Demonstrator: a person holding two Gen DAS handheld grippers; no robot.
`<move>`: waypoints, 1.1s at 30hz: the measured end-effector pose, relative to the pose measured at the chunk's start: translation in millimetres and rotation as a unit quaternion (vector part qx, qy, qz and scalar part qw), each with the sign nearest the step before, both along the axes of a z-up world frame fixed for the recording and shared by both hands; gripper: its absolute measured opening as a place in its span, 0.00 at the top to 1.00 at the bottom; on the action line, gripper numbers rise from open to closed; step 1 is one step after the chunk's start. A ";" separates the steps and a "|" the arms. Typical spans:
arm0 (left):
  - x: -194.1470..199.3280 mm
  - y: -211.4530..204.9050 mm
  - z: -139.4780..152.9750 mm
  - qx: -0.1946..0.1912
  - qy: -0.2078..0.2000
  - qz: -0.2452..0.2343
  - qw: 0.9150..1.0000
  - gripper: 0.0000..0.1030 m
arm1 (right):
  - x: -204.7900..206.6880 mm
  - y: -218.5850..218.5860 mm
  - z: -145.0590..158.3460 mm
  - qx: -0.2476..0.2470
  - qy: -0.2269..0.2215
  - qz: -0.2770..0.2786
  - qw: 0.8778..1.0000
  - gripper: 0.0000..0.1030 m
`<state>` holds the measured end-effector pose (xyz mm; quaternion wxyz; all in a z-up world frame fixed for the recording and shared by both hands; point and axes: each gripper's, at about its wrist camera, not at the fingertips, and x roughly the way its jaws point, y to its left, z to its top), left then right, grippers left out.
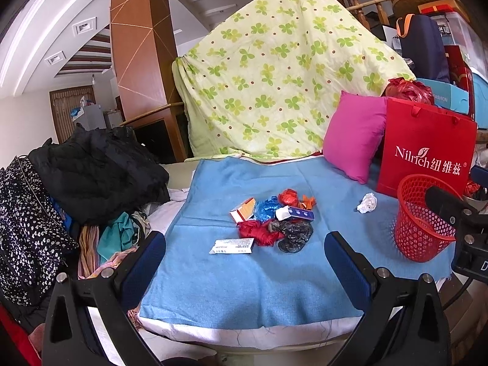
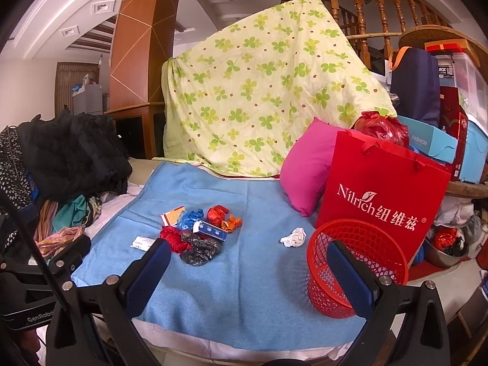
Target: Collect trash
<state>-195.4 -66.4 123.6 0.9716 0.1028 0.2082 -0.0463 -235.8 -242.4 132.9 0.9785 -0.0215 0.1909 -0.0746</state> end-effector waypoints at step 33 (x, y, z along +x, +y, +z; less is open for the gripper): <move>254.5 96.8 -181.8 -0.206 0.243 0.120 0.940 0.00 | 286.1 -96.3 -181.1 0.256 0.164 -0.043 0.952 0.00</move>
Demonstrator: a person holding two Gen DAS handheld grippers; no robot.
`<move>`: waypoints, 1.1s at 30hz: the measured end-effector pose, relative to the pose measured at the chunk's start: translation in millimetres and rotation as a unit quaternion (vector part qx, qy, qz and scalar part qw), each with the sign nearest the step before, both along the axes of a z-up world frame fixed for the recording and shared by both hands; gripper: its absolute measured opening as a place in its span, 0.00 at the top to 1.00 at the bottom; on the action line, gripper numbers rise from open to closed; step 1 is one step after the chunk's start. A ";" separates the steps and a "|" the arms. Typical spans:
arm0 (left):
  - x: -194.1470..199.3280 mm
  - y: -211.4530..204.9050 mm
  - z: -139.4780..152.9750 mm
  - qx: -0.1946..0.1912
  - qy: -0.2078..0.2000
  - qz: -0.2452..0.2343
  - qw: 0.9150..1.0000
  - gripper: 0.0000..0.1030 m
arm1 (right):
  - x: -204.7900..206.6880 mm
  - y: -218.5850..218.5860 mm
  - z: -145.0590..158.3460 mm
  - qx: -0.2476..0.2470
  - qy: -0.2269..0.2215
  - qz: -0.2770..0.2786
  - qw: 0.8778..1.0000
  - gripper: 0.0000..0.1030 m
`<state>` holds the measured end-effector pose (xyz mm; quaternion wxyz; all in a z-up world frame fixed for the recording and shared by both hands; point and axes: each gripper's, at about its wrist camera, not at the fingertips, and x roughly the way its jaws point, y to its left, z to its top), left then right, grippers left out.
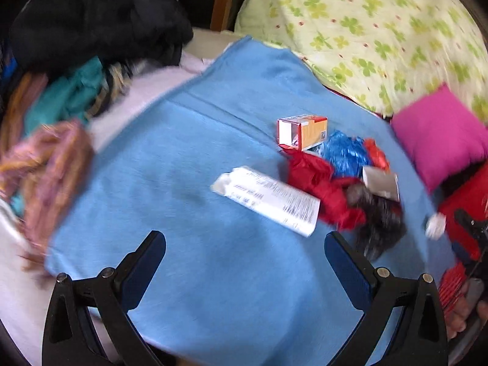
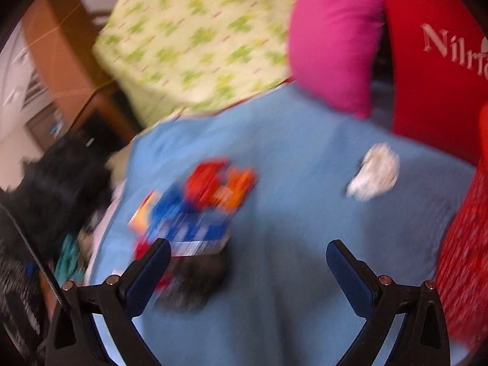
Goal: Collect trash
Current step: 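Grasp the white medicine box with the left tool while the right tool grasps the white tissue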
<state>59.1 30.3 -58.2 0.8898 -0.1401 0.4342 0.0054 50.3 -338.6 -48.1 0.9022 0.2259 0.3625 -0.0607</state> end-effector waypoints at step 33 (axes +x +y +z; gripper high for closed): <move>90.9 -2.6 -60.1 -0.161 0.059 0.037 0.984 0.60 | 104.1 -57.3 -30.1 -0.001 0.134 -0.118 0.984 0.63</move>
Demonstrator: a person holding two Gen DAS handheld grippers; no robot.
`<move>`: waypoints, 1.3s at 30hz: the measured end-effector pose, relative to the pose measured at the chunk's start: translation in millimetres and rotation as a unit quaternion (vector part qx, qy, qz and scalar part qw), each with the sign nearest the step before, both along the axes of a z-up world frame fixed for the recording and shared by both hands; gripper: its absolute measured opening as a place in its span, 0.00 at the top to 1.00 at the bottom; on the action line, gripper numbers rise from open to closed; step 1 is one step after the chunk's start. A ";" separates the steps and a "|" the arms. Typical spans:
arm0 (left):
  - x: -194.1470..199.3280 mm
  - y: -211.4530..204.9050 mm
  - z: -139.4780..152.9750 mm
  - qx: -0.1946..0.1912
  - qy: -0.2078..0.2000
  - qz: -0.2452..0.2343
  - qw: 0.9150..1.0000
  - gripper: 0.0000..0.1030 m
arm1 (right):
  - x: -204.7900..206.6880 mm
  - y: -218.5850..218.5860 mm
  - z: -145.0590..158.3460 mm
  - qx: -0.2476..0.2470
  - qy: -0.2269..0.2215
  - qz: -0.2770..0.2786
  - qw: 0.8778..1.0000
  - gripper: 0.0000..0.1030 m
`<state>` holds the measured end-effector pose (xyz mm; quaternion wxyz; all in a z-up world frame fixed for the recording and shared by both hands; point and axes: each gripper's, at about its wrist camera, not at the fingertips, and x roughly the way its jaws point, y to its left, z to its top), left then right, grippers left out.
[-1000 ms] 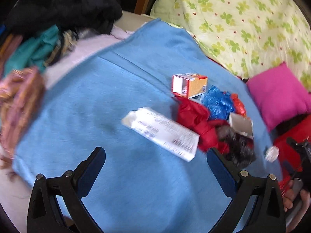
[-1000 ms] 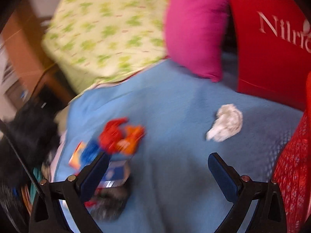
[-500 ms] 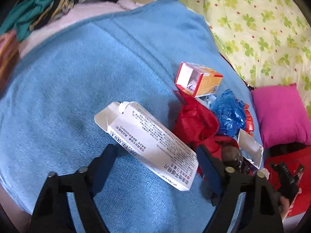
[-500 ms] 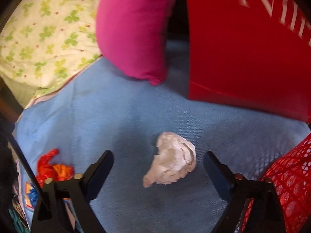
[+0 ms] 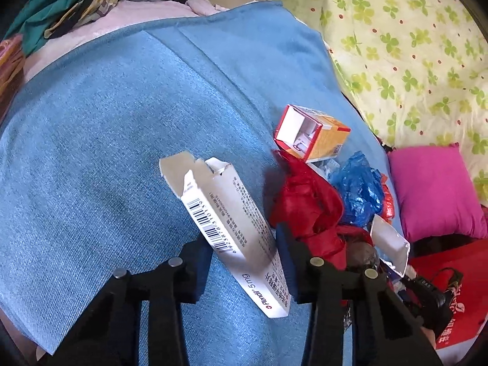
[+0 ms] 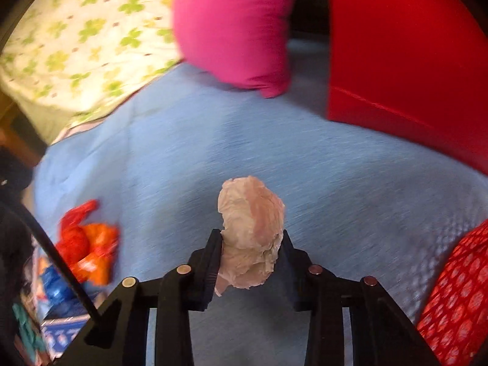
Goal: Collect trash
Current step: 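Grasp the white medicine box with the left tool while the right tool grasps the white tissue, then carry the box and tissue to the red wastebasket and release both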
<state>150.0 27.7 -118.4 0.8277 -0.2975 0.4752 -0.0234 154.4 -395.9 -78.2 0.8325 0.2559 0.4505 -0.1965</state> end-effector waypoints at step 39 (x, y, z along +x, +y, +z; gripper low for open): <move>-182.0 -375.5 189.7 0.078 -0.264 -0.453 0.848 0.65 | -292.0 -117.8 136.0 0.008 -0.230 -0.019 0.973 0.58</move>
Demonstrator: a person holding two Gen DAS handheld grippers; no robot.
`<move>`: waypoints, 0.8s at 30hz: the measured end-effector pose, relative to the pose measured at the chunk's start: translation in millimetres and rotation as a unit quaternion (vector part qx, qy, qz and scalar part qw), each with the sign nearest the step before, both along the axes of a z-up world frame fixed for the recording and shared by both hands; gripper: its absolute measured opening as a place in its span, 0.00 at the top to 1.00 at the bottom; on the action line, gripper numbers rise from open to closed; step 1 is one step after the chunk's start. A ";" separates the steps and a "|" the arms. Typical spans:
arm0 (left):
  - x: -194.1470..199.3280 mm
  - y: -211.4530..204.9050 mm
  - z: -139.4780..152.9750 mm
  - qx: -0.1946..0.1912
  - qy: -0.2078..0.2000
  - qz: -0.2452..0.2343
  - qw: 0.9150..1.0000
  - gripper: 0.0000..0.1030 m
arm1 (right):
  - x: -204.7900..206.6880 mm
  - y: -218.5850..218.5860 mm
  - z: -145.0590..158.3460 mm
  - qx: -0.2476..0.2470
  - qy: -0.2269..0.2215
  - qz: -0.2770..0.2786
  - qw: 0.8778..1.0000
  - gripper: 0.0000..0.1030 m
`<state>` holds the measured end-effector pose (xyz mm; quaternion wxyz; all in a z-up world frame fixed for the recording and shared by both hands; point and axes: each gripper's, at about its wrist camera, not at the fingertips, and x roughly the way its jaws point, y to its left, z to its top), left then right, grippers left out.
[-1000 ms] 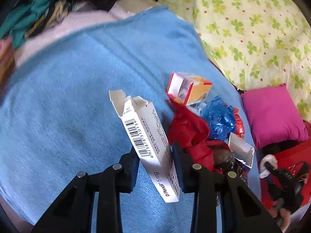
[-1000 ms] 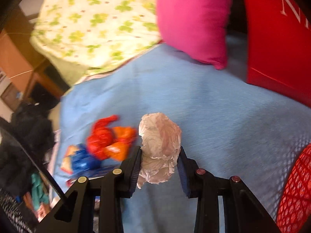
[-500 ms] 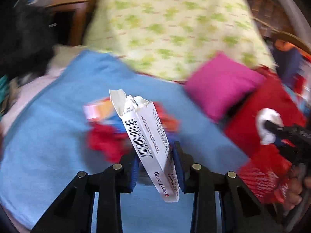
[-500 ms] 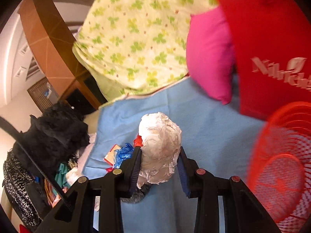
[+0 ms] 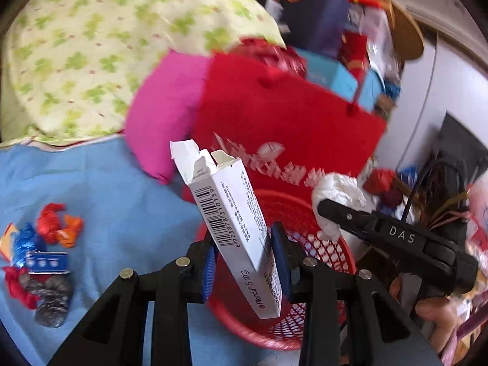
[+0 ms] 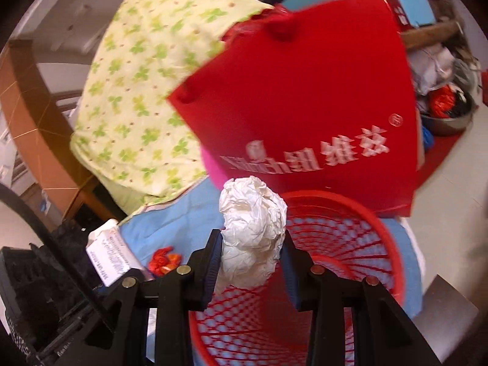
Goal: Collect trash
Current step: 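Carry the box and tissue to the red wastebasket and release both, then grasp the blue-and-white box with the right tool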
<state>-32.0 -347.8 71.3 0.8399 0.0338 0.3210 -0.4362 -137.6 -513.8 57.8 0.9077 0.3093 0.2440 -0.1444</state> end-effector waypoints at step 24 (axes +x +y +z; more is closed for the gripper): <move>35.4 208.8 -43.1 0.065 -0.067 0.273 0.957 0.38 | 17.8 116.5 32.6 -0.074 -0.163 0.176 0.968 0.40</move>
